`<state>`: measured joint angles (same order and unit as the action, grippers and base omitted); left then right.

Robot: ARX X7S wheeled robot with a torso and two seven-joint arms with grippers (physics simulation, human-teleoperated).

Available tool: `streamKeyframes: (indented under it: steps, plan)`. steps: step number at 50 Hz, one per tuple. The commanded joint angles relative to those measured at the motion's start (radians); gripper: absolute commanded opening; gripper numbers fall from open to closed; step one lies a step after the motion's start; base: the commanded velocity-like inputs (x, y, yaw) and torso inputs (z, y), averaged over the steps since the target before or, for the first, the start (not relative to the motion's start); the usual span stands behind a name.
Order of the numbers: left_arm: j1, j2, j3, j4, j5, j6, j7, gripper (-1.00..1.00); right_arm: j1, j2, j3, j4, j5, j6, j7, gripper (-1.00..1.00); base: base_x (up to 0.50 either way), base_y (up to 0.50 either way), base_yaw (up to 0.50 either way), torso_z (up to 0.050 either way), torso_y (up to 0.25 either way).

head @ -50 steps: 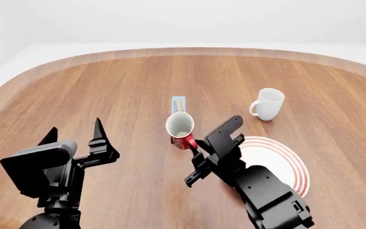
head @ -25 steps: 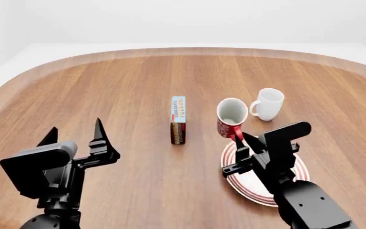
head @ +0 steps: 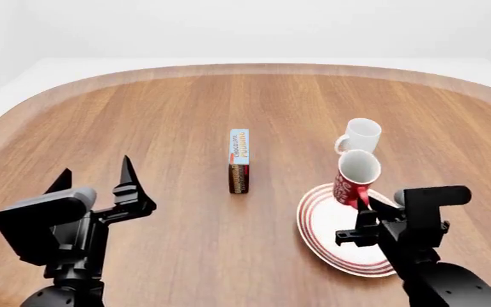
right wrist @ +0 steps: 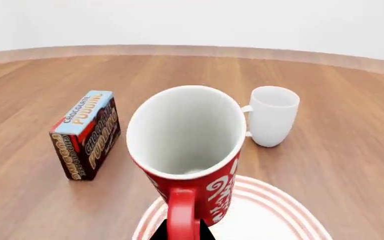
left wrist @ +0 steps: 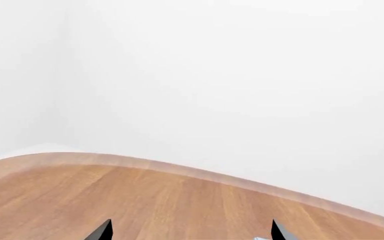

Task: Pick up the red mug and put it on the plate

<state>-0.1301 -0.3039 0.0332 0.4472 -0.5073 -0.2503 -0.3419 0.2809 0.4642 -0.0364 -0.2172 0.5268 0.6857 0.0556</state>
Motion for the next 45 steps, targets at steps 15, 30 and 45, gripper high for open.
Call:
streamKeyframes:
  steps: [15, 30, 45]
  plan:
    - [-0.001, -0.01, -0.003, 0.007, -0.018, -0.001, -0.008, 1.0, -0.016, 0.007, 0.049, 0.106, 0.046, 0.064, 0.002, -1.0, 0.0, 0.0, 0.0, 0.0, 0.0]
    - [-0.002, -0.017, -0.006, 0.017, -0.033, -0.004, -0.013, 1.0, 0.094, -0.008, -0.028, 0.254, -0.023, 0.051, -0.003, -1.0, 0.0, 0.0, 0.0, 0.0, 0.001]
    - [0.0, -0.028, -0.017, 0.035, -0.053, -0.007, -0.021, 1.0, 0.219, -0.035, -0.094, 0.44, -0.074, -0.001, -0.053, -1.0, 0.0, 0.0, 0.0, 0.0, 0.0]
